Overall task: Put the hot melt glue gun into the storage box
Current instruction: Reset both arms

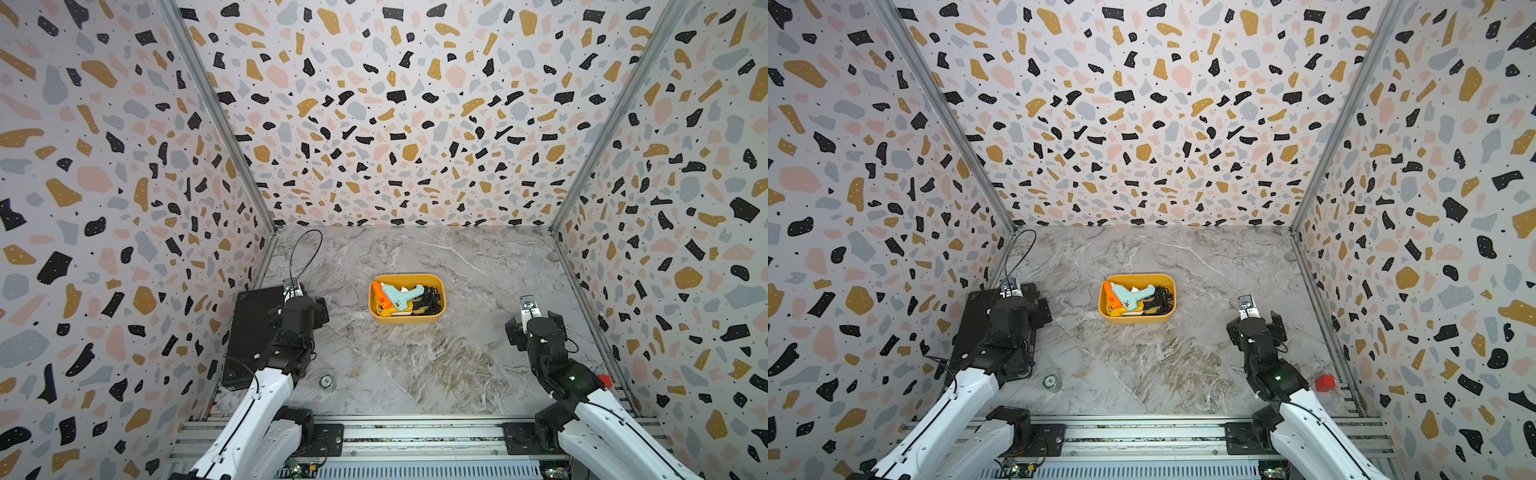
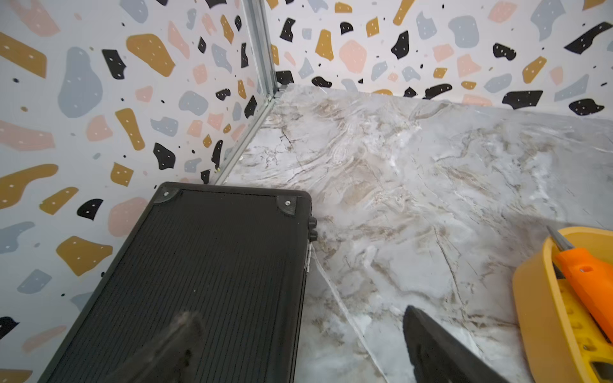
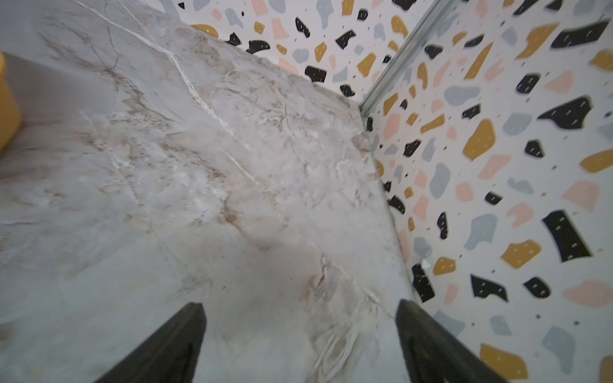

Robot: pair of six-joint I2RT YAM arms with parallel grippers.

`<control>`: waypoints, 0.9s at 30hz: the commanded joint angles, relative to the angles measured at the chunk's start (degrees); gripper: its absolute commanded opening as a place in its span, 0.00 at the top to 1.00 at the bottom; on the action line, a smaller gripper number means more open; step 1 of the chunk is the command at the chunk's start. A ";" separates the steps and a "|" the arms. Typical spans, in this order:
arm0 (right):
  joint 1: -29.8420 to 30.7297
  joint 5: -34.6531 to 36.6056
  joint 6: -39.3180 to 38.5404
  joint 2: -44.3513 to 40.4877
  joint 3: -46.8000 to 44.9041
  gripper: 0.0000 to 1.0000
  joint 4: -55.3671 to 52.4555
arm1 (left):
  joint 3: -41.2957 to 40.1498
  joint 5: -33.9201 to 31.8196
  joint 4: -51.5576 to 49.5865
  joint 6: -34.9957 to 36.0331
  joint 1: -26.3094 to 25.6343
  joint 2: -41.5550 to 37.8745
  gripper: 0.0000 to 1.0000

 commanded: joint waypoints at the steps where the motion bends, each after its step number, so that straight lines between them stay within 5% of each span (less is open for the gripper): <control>1: -0.39 5.49 -2.00 3.08 -3.29 0.01 23.93 | -3.94 -2.40 15.08 2.21 0.75 -0.90 0.02; 9: -7.47 -0.60 1.27 35.72 -8.71 0.01 58.92 | -13.92 -2.49 25.10 -3.21 3.06 1.23 0.00; 12: -10.15 -9.64 -4.20 39.34 -6.42 0.01 58.05 | -15.52 -2.34 26.28 -4.03 3.94 2.38 0.00; 17: -18.87 -16.70 1.94 51.58 -7.58 0.01 72.28 | -16.02 -3.61 32.90 -5.84 5.26 7.69 0.00; 20: -20.72 -23.07 2.61 49.73 -2.27 0.01 57.82 | -13.22 -2.85 34.43 -4.72 5.52 13.02 0.00; 25: -23.16 -28.23 3.21 51.08 -0.08 0.01 56.22 | -9.55 1.41 46.20 2.54 5.60 27.92 0.00; 27: -23.34 -28.54 3.21 51.32 -0.08 0.01 56.58 | -6.36 9.58 42.15 5.71 5.63 30.30 0.03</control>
